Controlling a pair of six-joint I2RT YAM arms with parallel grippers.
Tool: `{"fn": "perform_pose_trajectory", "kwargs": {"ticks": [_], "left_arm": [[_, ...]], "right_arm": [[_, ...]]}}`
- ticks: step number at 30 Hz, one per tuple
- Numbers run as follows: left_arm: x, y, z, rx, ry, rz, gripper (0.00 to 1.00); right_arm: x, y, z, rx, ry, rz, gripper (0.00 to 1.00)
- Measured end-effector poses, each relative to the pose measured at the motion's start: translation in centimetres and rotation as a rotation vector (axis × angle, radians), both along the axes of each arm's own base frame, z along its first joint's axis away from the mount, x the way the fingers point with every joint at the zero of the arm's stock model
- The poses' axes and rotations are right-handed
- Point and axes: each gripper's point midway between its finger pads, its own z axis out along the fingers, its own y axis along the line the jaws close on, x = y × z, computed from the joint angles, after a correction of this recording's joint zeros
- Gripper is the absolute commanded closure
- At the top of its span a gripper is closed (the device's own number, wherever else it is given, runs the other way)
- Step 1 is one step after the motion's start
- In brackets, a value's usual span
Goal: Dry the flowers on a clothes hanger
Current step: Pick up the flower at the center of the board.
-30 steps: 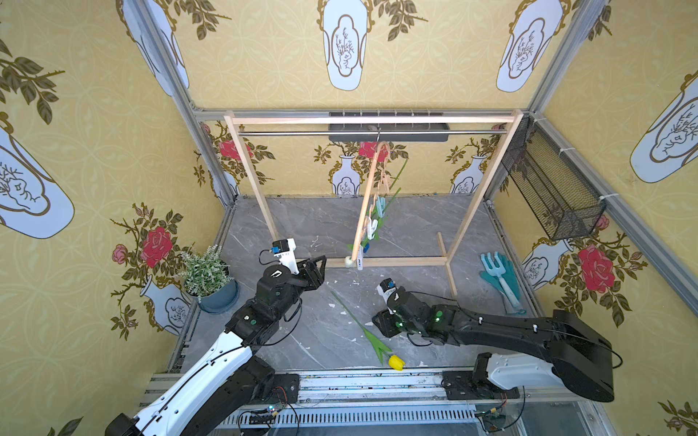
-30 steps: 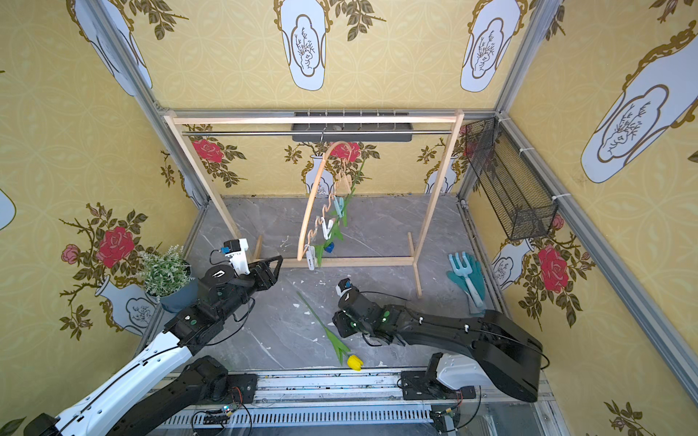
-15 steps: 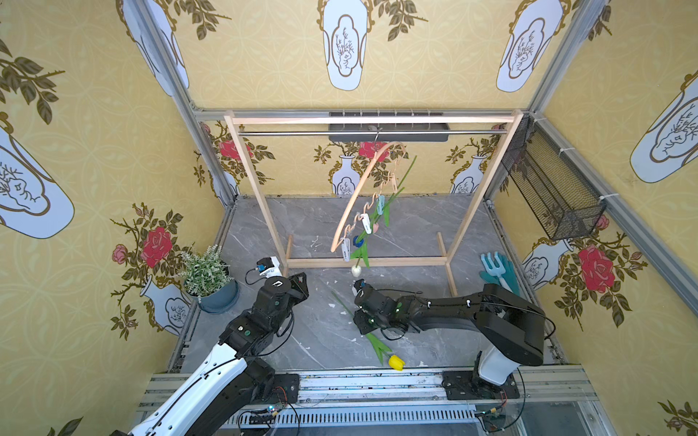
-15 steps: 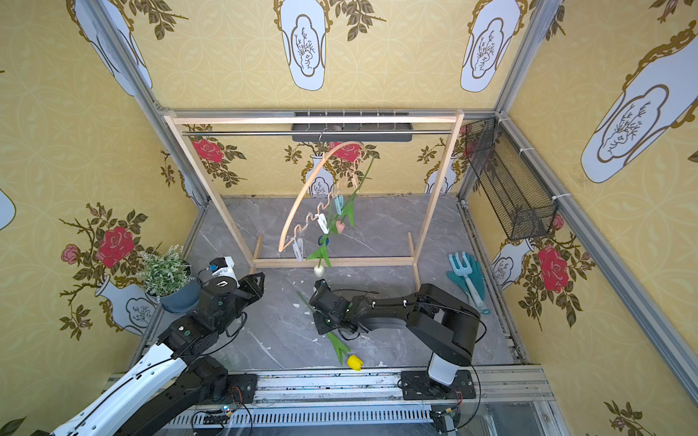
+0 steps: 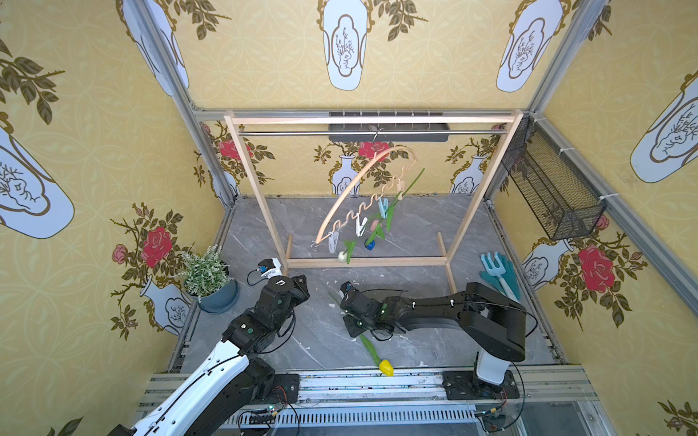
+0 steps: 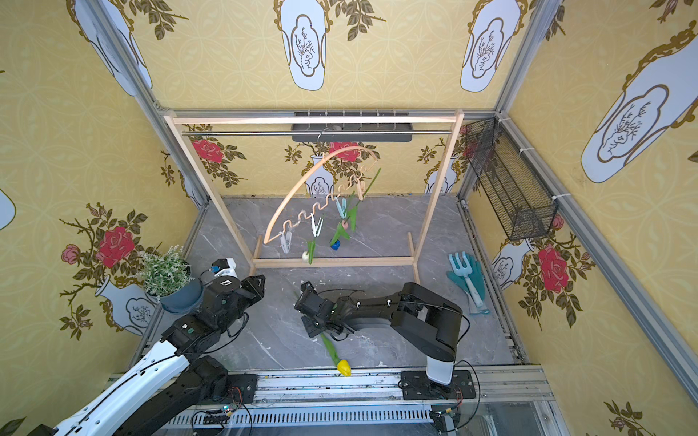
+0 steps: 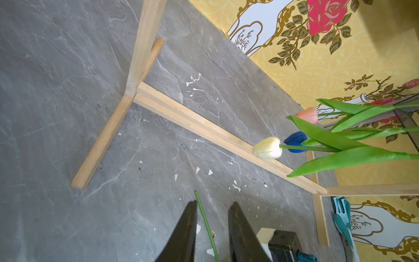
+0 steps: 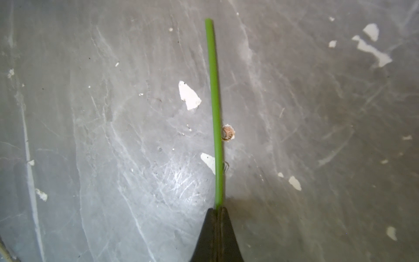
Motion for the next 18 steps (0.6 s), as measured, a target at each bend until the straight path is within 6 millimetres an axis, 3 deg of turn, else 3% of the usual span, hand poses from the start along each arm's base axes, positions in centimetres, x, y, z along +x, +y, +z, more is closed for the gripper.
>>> {"fn": "perform_pose_trajectory", "kwargs": {"ticks": [6,10,18], "left_arm": [[-0.3,-0.3,0.1,-0.030,0.001,-0.015,0.65],[-0.4,-1.1,0.8,-0.067,-0.016,-0.052,0.61],[-1.2,-4.9,1.6,-0.175,-0.034,-0.244,0.53]], "right_arm": [[0.4,0.0,1.1,-0.020,-0.064,0.078,1.00],[0.9,0.9,4.7,0.069,-0.130,0.139,1.00],[1.9,2.3,11.4,0.289,-0.185,0.204,1.00]]}}
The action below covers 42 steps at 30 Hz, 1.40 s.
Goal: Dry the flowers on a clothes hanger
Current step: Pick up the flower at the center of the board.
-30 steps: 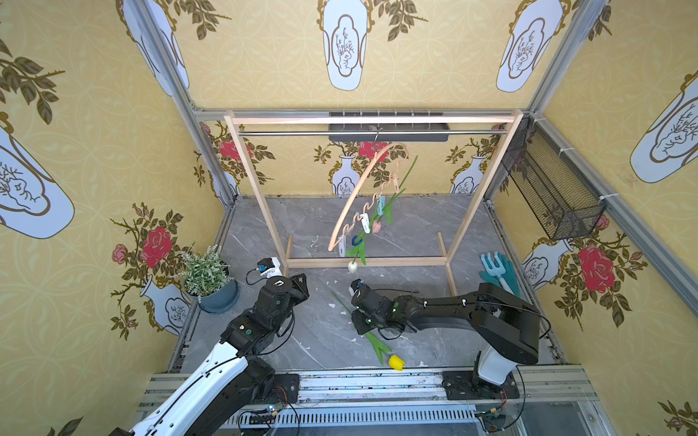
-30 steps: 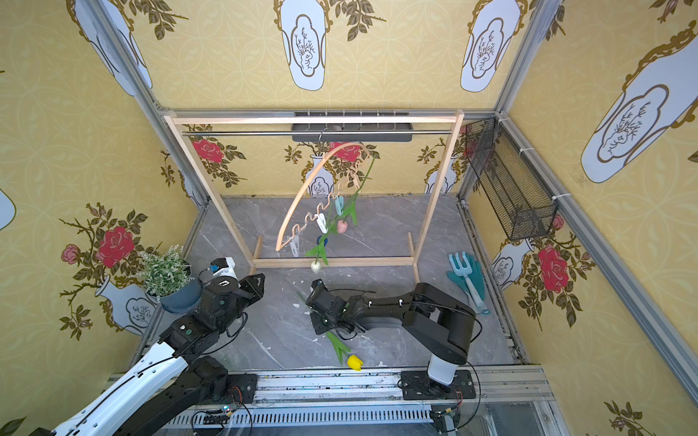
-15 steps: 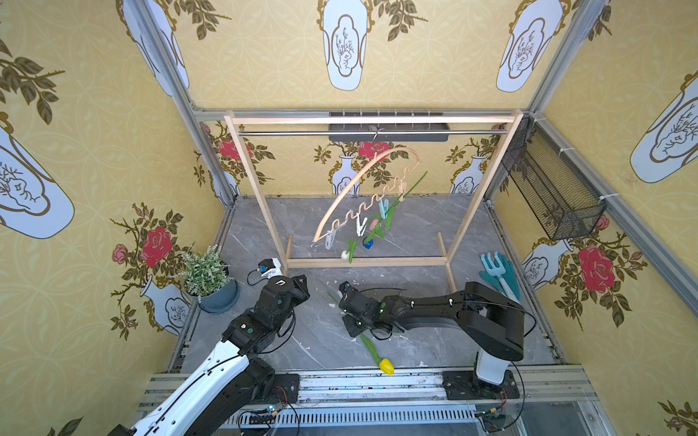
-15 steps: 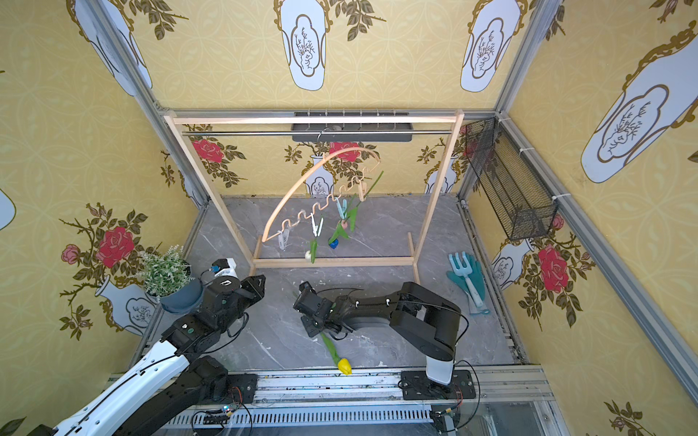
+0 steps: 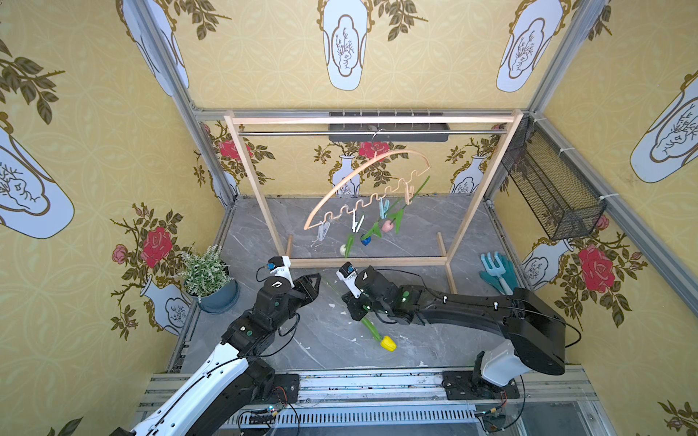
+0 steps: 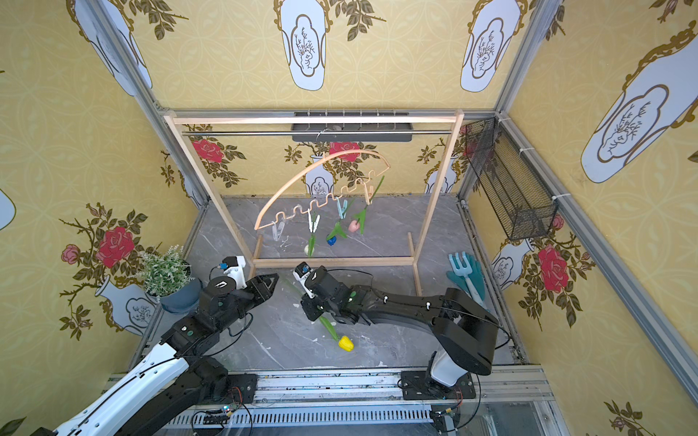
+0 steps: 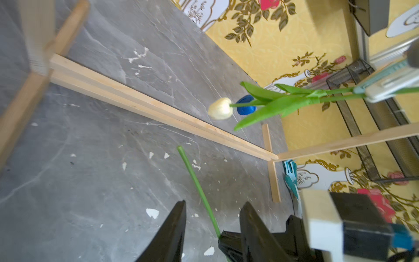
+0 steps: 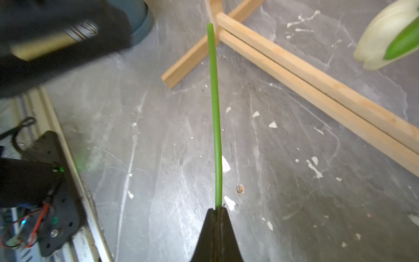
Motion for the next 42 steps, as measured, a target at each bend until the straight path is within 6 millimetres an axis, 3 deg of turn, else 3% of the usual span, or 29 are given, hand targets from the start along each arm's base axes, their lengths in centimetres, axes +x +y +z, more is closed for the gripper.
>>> {"fn": "perform_pose_trajectory", "kwargs": {"ticks": [4,10,14,22,25,26,28,30,38,42], "left_arm": [[-0.7,-1.9,-0.1,-0.048,0.004,-0.098,0.52],[-1.0,-3.4,-0.6,-0.078,0.037,-0.163,0.61],[-0.9,-3.7,-0.9,-0.087,0.051,-0.172,0.77],[-0.8,-3.9,-1.0,-0.097,0.057,-0.173,0.97],[-0.8,-4.0,-0.9,-0.100,0.054,-0.177,1.00],[-0.8,-4.0,-0.9,-0.101,0.054,-0.178,1.00],[-0.8,-4.1,-0.7,-0.106,0.048,-0.184,1.00],[-0.6,-3.9,-0.3,-0.102,0.034,-0.173,1.00],[-0.9,-4.7,1.6,-0.097,-0.047,-0.245,1.00],[-1.5,-6.0,2.9,-0.115,-0.106,-0.345,1.00]], "right_arm": [[-0.4,0.9,1.9,0.066,-0.004,0.046,1.00],[-0.6,1.5,3.3,0.118,-0.011,0.069,1.00],[-0.6,1.8,3.7,0.135,-0.012,0.078,1.00],[-0.8,1.7,4.1,0.147,-0.008,0.080,1.00],[-0.8,1.6,4.1,0.153,0.003,0.071,1.00],[-0.7,1.4,4.2,0.157,0.010,0.064,0.90],[-0.6,1.0,4.5,0.184,0.031,0.058,0.60],[0.1,0.0,5.0,0.209,0.038,0.027,0.40],[0.5,-4.3,6.8,0.352,0.202,-0.021,0.40],[-1.2,-4.8,6.8,0.368,0.257,0.040,0.45]]}}
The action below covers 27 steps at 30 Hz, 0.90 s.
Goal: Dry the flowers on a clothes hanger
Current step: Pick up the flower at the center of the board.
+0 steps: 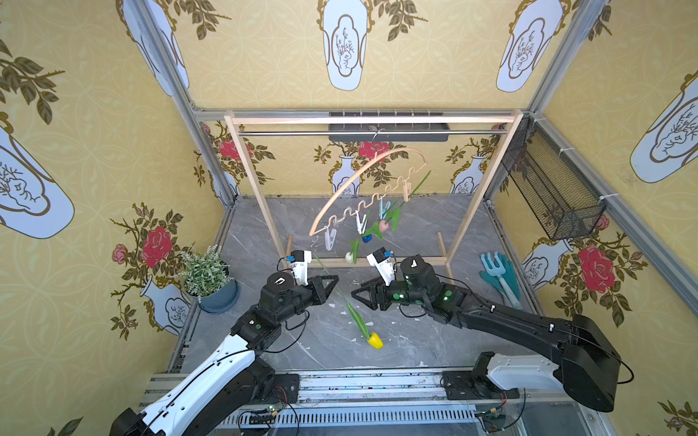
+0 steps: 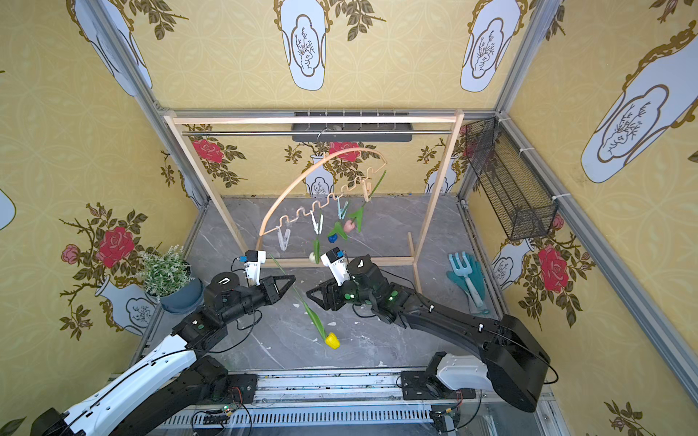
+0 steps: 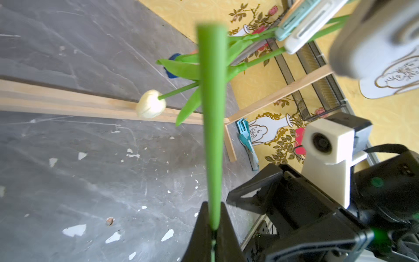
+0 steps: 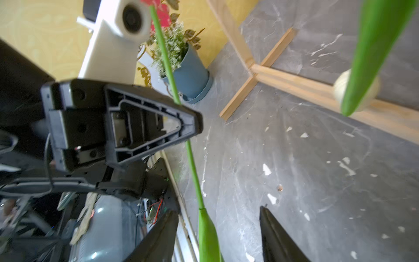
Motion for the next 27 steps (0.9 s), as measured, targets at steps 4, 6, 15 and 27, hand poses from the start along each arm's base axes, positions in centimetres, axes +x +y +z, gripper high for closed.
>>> {"fn": "perform_pose_trajectory", "kwargs": {"ticks": [4,6,15,27], "left_arm": [[-0.9,-1.2,1.5,-0.018,-0.063,-0.103,1.00],[-1.3,-1.5,2.2,-0.026,-0.094,-0.141,1.00],[-2.1,-2.0,2.7,-0.044,-0.123,-0.193,1.00],[-2.3,-1.9,2.4,-0.048,-0.123,-0.201,1.00]], "right_arm": [[-0.4,0.5,1.0,0.017,0.032,0.059,0.63],[-0.6,0.6,1.1,0.023,0.044,0.082,0.66],[-1.8,0.9,0.1,0.002,0.097,0.145,0.64],[-2.4,0.6,1.2,0.034,0.071,0.158,0.56]]}}
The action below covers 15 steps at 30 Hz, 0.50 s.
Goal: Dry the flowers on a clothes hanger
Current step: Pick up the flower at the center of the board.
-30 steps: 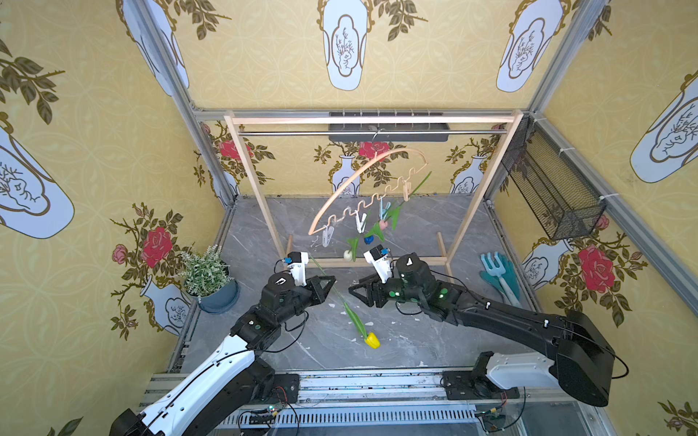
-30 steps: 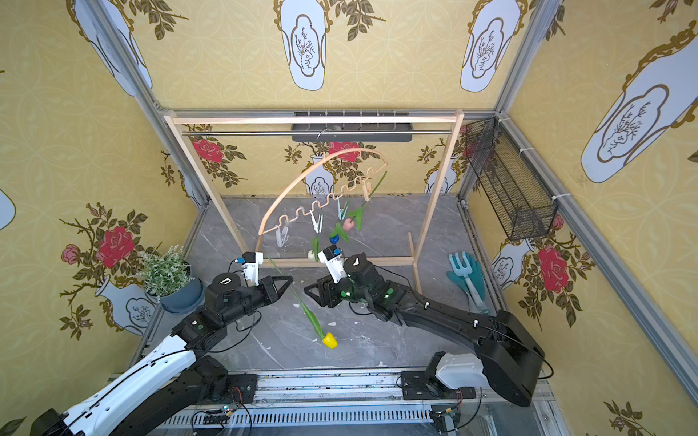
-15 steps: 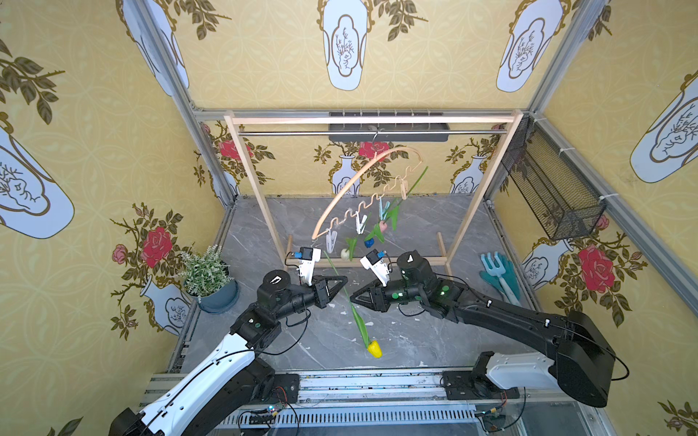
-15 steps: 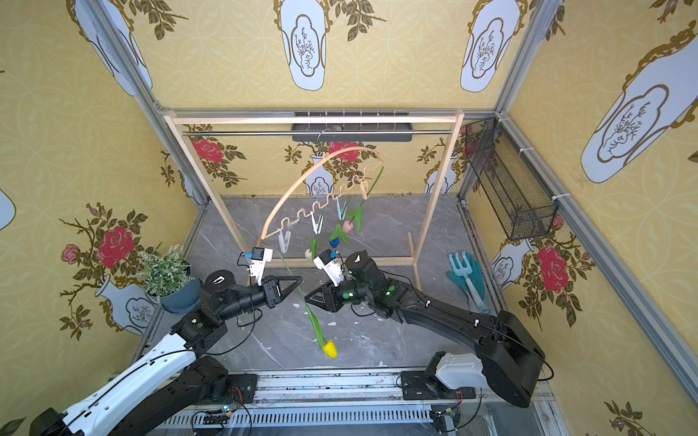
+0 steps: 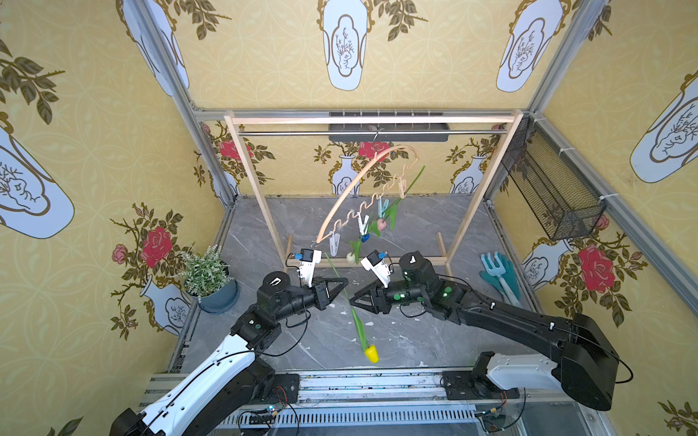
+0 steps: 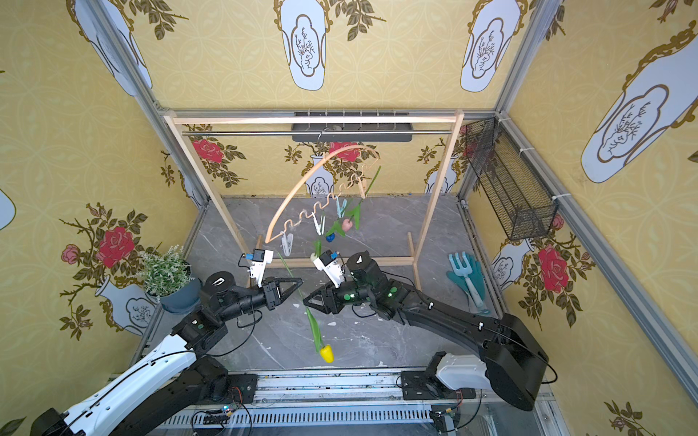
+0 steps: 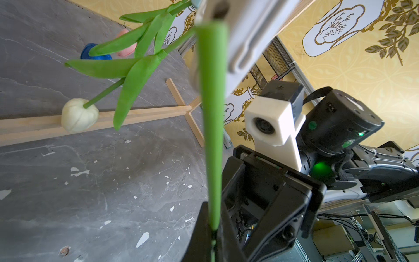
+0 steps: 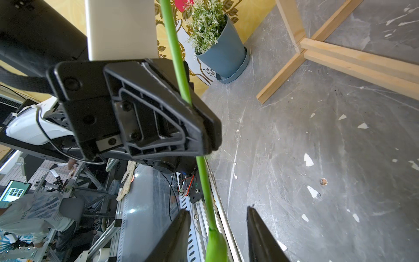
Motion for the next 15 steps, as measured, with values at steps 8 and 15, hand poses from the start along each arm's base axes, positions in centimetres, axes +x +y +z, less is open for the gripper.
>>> {"fn": "perform_pose_trajectory", "kwargs": {"ticks": [8,15], "left_arm": [[0.0,0.1,0.1,-0.004,-0.003,0.004,1.00],[-0.2,0.2,0.0,-0.004,-0.003,0.004,1.00]], "right_arm": [[-0.7,1.0,-1.0,-0.021,0.008,0.021,0.69],[-0.4,1.2,-0.7,-0.015,0.000,0.016,0.72]]}}
